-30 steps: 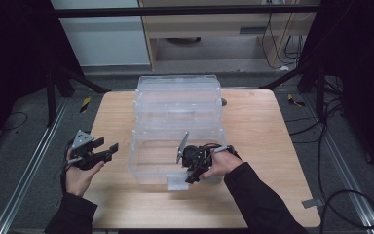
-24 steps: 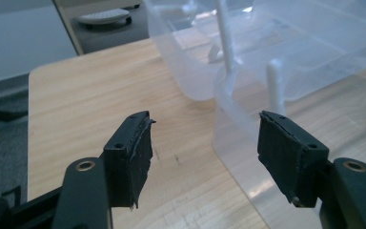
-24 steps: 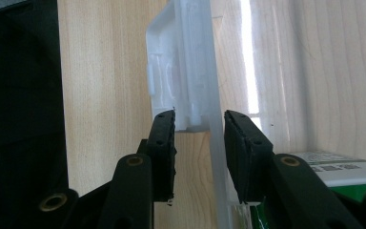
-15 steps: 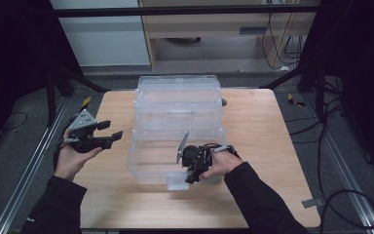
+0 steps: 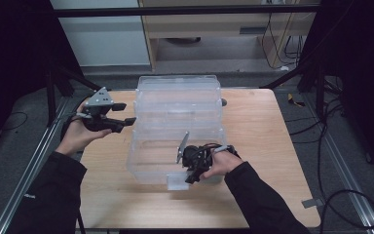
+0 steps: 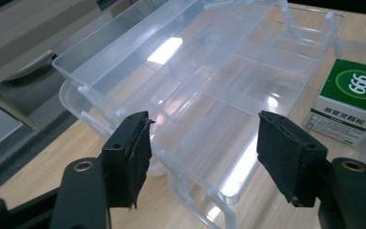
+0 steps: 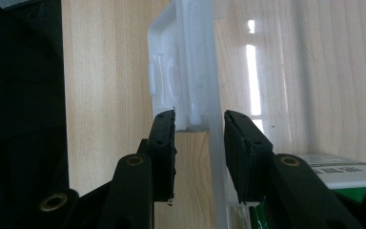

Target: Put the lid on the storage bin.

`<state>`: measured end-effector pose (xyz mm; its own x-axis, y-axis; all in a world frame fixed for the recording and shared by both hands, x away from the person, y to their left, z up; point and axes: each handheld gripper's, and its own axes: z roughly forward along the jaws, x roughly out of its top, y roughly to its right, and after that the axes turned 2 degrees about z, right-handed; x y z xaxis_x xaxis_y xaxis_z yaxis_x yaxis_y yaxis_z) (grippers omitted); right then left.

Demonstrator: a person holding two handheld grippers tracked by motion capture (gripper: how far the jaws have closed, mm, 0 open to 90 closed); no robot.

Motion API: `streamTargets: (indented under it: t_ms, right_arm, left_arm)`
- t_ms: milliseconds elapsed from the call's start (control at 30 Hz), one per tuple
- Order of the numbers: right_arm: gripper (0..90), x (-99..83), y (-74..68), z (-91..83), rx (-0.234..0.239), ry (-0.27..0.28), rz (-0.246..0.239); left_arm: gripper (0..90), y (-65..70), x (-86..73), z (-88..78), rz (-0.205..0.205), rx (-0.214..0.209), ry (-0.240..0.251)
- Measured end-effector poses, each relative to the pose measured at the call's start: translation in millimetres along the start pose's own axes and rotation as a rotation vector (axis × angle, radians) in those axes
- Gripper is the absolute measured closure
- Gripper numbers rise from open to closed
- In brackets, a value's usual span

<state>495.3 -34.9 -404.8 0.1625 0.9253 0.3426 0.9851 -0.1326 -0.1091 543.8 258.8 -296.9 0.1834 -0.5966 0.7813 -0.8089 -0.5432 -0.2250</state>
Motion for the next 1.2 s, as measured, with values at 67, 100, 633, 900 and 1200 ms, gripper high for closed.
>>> streamTargets:
  t_ms: [67,100,633,900,1200]
  right_arm:
    - [65.1,0.0,0.2,0.3,0.0,0.004,-0.002]
    - [65.1,0.0,0.2,0.3,0.0,0.004,-0.003]
    - [65.2,0.2,0.5,0.2,0.003,-0.001,-0.008]
    - [65.2,0.0,0.8,0.4,0.007,0.002,-0.01]
    - [65.3,0.2,1.0,0.2,0.007,-0.004,-0.012]
  left_arm:
    - [35.2,-1.9,5.5,5.2,0.025,-0.015,-0.017]
    - [35.2,-2.9,9.3,8.9,0.046,-0.018,-0.041]
    - [39.5,-3.9,45.2,43.7,0.266,-0.099,-0.163]
    - [42.0,-5.9,59.6,61.8,0.366,-0.129,-0.213]
    - [49.3,-5.1,65.7,80.7,0.429,-0.137,-0.25]
